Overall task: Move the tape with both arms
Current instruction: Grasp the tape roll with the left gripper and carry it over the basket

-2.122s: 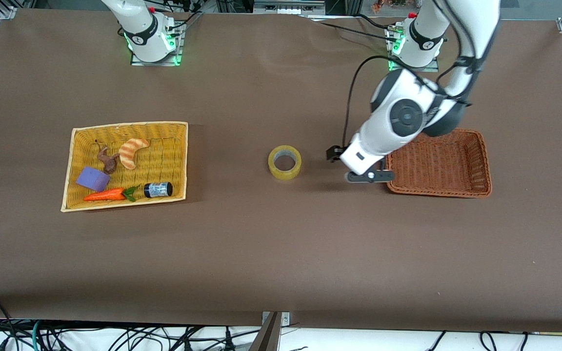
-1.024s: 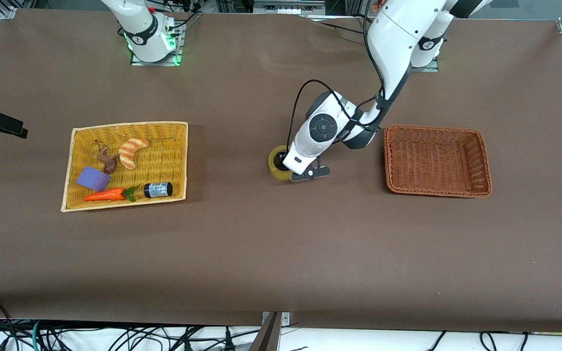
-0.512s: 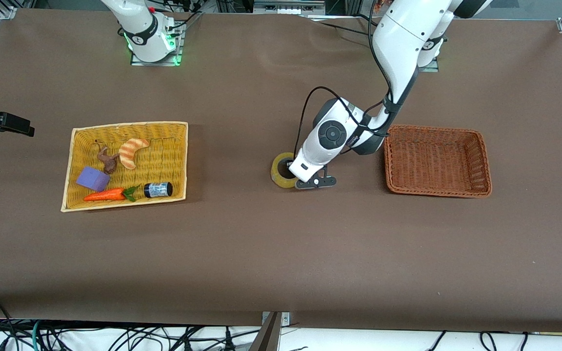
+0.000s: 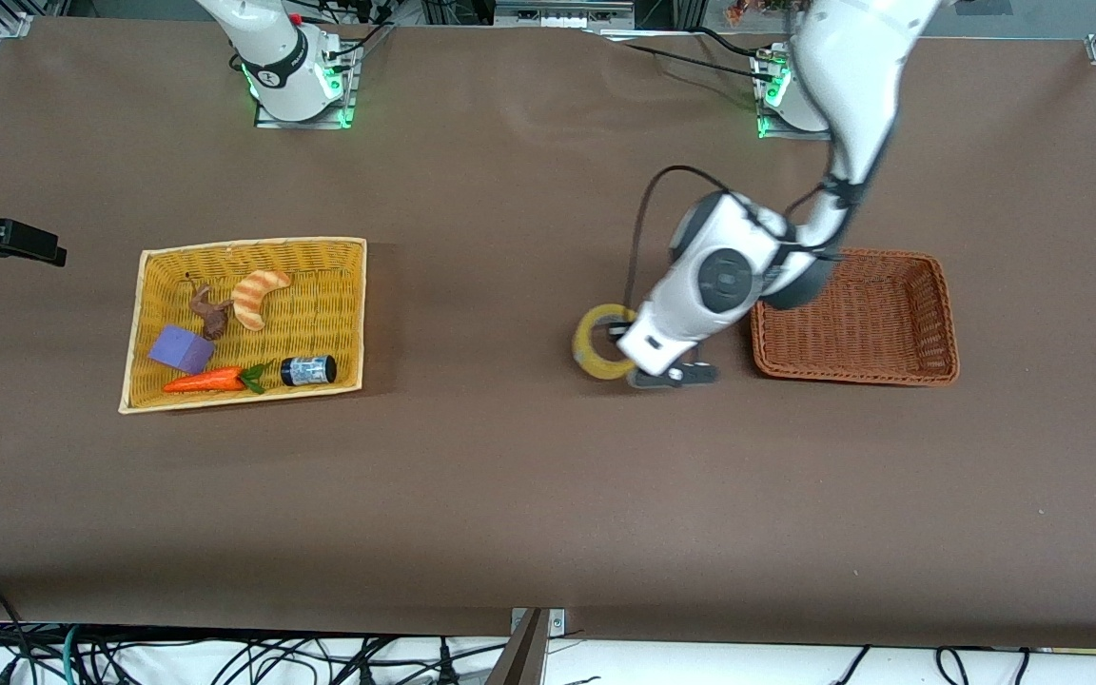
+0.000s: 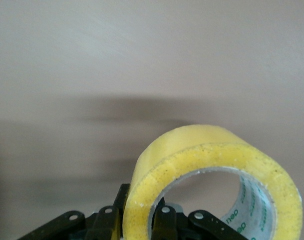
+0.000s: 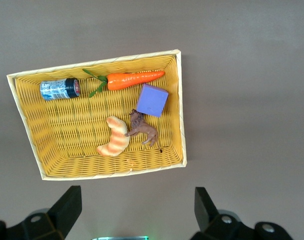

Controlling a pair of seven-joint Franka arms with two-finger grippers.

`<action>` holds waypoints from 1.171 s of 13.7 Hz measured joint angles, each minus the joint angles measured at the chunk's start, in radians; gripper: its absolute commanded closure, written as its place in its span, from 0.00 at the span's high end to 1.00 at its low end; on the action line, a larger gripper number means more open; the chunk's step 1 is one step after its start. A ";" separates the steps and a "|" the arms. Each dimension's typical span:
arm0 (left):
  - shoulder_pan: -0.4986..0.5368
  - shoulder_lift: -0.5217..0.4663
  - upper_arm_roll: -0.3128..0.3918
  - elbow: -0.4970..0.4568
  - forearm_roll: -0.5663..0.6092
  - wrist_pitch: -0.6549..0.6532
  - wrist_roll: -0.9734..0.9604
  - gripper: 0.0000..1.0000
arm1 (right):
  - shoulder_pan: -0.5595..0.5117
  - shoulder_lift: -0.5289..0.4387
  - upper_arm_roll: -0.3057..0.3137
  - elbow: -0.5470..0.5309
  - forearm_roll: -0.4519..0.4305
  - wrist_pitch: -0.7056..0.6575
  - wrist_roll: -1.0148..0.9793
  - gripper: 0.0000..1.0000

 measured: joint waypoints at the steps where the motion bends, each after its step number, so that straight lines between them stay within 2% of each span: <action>1: 0.074 -0.048 0.001 -0.020 0.000 -0.045 0.113 0.00 | 0.000 0.000 0.000 0.000 0.000 0.000 0.000 1.00; 3: 0.203 -0.136 0.012 -0.105 0.000 -0.078 0.336 0.00 | 0.000 0.000 0.000 0.000 0.000 0.000 0.000 1.00; 6: 0.243 -0.215 0.100 -0.276 0.045 -0.063 0.554 0.00 | 0.000 0.001 0.000 0.000 0.000 0.000 -0.001 1.00; 8: 0.245 -0.217 0.142 -0.364 0.108 0.030 0.600 0.00 | 0.000 0.002 0.000 0.000 0.000 -0.001 -0.001 1.00; 10: 0.258 -0.204 0.161 -0.453 0.118 0.163 0.652 0.01 | 0.000 0.006 0.000 0.000 0.000 -0.001 -0.001 1.00; 11: 0.264 -0.194 0.161 -0.491 0.118 0.212 0.665 0.14 | 0.000 0.008 0.000 0.000 0.000 -0.001 -0.001 1.00; 12: 0.265 -0.186 0.161 -0.513 0.118 0.237 0.673 0.64 | 0.000 0.009 0.000 0.000 0.000 -0.001 -0.001 1.00; 13: 0.265 -0.180 0.161 -0.520 0.118 0.245 0.675 1.00 | 0.000 0.009 0.000 0.000 0.000 -0.001 -0.001 1.00; 16: 0.265 -0.198 0.160 -0.515 0.118 0.237 0.675 1.00 | 0.000 0.009 0.000 0.000 0.000 -0.001 -0.001 1.00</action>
